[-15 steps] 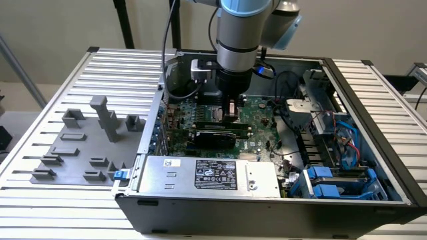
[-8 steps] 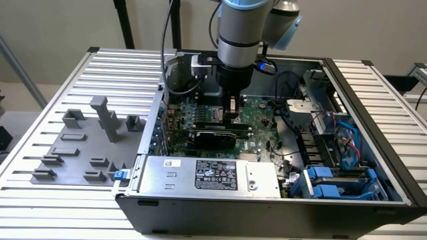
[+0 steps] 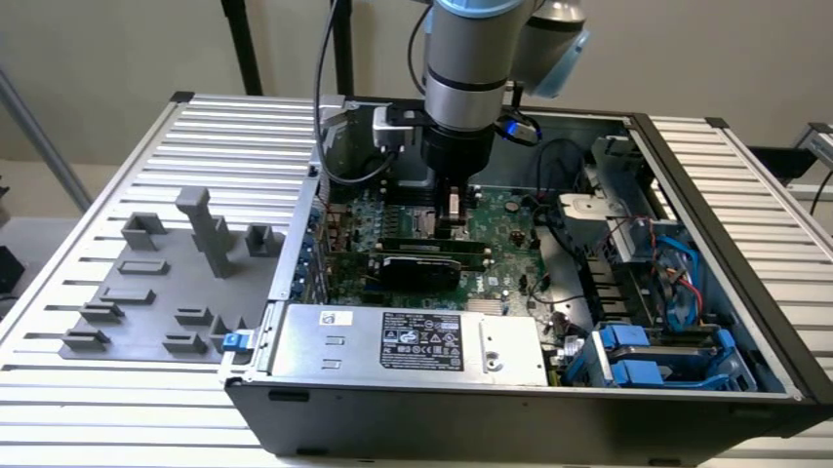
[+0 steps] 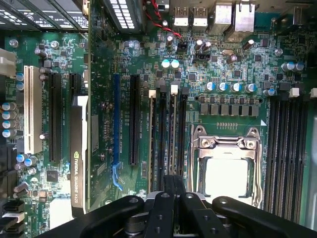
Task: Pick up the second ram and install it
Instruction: 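Insert the second ram into the second slot, then press down the second ram until it locks into place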
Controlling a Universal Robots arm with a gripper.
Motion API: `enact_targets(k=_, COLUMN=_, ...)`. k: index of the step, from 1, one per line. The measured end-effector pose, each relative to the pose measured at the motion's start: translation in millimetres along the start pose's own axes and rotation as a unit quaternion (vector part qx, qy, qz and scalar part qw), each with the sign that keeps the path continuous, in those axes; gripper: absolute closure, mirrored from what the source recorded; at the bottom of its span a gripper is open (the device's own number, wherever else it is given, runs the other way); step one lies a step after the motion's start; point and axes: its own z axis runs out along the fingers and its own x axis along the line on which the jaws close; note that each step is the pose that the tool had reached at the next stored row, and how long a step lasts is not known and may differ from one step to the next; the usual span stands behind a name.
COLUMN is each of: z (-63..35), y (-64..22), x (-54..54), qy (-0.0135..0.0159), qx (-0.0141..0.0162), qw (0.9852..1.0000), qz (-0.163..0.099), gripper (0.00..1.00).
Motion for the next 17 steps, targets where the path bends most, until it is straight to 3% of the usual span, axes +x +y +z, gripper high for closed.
enact_targets(k=17, z=1.9, y=2.0, x=-3.1, qy=-0.0001, qx=0.0001, qw=1.0000, qz=0.005, gripper=0.89)
